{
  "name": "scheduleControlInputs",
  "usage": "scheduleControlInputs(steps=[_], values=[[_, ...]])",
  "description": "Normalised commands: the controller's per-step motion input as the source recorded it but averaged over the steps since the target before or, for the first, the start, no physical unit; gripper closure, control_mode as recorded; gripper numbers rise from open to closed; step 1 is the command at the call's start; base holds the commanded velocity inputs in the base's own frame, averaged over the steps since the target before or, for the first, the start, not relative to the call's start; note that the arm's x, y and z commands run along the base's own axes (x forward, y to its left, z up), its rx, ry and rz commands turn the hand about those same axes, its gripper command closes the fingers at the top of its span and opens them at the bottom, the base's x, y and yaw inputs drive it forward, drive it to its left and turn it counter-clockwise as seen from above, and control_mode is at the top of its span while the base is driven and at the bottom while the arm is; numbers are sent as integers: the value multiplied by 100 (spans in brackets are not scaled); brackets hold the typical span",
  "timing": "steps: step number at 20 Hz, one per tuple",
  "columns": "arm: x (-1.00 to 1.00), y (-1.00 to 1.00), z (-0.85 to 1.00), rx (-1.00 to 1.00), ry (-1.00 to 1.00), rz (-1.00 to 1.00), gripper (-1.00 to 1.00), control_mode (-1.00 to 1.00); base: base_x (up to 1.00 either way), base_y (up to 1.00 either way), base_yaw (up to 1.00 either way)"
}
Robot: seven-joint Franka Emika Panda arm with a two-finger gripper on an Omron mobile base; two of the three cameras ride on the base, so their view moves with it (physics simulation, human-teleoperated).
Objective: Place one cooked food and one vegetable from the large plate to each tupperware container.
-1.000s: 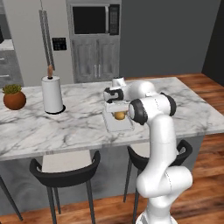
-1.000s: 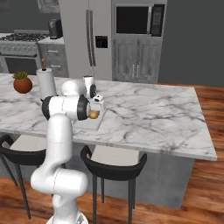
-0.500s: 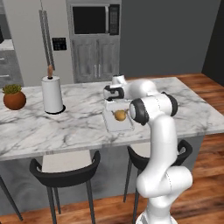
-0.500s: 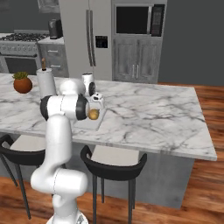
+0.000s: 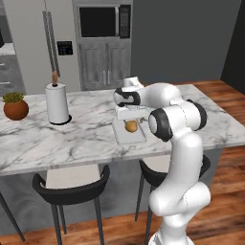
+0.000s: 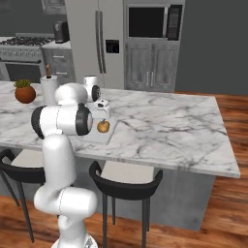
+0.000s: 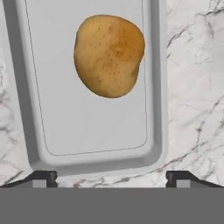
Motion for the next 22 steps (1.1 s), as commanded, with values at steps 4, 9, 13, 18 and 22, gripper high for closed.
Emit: scheduleControlInputs(steps=[4,9,13,18,22], values=[[-100,0,50,0,-2,0,-100,-100,0,0,0],[-100,-8,37,0,0,0,-100,-100,0,0,0],[-100,-10,29,1,-1,0,-100,-100,0,0,0],[-99,-3,31,0,0,0,-100,-100,0,0,0],[-14,0,-11,-3,12,0,-100,-100,0,0,0]])
